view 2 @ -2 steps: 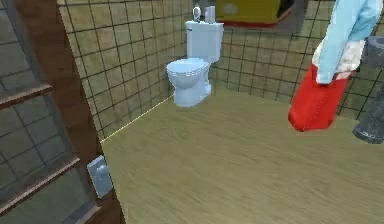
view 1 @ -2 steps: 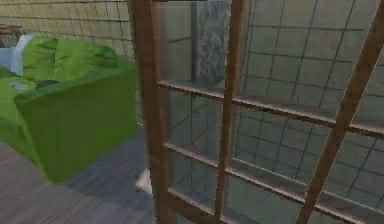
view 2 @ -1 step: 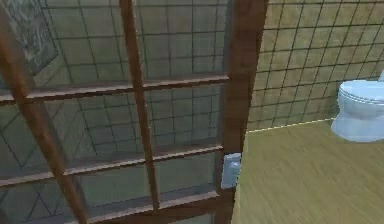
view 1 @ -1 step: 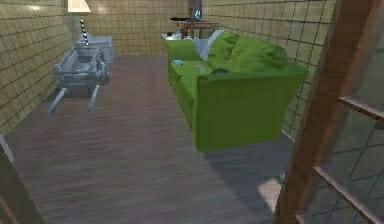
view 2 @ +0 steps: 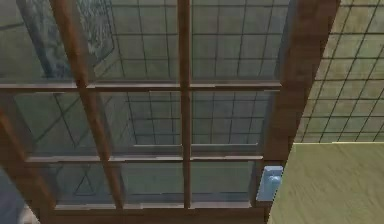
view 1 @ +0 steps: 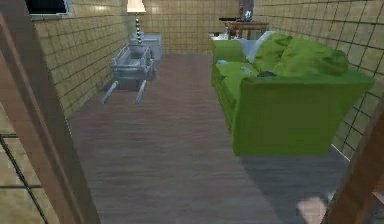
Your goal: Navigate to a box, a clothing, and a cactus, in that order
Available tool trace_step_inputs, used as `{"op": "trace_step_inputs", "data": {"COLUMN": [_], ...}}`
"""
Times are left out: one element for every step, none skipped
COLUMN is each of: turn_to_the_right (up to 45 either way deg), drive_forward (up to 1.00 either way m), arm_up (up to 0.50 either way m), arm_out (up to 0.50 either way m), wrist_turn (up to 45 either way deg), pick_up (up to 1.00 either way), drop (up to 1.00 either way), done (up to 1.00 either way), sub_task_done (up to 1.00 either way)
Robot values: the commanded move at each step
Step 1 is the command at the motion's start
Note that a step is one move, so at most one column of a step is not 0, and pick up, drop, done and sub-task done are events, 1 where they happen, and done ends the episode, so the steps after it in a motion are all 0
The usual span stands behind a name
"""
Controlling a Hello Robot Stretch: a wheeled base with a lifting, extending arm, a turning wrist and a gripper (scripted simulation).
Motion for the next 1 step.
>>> {"op": "trace_step_inputs", "data": {"turn_to_the_right": [0.0], "drive_forward": [0.75], "arm_up": [0.0], "arm_out": [0.0], "wrist_turn": [0.0], "pick_up": [0.0], "drop": [0.0], "done": [0.0], "sub_task_done": [0.0]}}
